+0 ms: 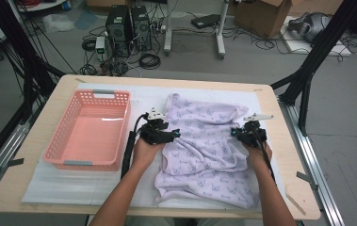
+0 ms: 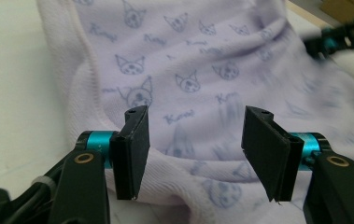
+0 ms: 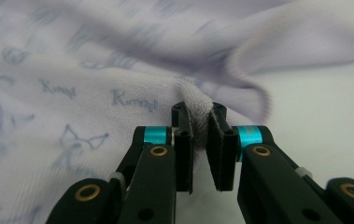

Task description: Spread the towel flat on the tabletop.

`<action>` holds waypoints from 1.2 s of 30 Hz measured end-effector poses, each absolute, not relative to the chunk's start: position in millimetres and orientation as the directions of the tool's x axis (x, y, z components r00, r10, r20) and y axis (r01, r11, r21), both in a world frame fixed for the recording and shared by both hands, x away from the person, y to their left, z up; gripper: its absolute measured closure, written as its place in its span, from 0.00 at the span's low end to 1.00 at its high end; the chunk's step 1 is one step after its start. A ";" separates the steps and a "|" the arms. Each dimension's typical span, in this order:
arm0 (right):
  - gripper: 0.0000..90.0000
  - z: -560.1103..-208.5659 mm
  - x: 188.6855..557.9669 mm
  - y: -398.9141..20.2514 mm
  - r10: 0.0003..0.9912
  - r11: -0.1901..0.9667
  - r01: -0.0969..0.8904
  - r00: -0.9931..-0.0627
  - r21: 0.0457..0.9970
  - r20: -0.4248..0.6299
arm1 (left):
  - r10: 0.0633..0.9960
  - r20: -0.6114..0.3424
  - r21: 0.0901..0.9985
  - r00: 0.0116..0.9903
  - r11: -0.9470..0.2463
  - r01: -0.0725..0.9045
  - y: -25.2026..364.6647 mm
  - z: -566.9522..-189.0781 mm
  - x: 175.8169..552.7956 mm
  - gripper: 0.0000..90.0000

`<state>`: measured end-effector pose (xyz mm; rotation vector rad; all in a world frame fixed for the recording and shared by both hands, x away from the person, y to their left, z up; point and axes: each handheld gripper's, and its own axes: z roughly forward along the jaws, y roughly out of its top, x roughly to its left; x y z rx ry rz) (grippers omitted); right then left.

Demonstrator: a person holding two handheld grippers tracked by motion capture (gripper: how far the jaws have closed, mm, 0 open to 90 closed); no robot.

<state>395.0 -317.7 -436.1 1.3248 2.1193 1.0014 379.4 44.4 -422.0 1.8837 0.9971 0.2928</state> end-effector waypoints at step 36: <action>0.66 -446.2 342.8 -332.4 0.861 0.298 0.616 -0.504 0.730 0.074 | 0.802 -0.253 0.842 0.541 -0.093 0.532 79.0 -436.4 362.9 0.53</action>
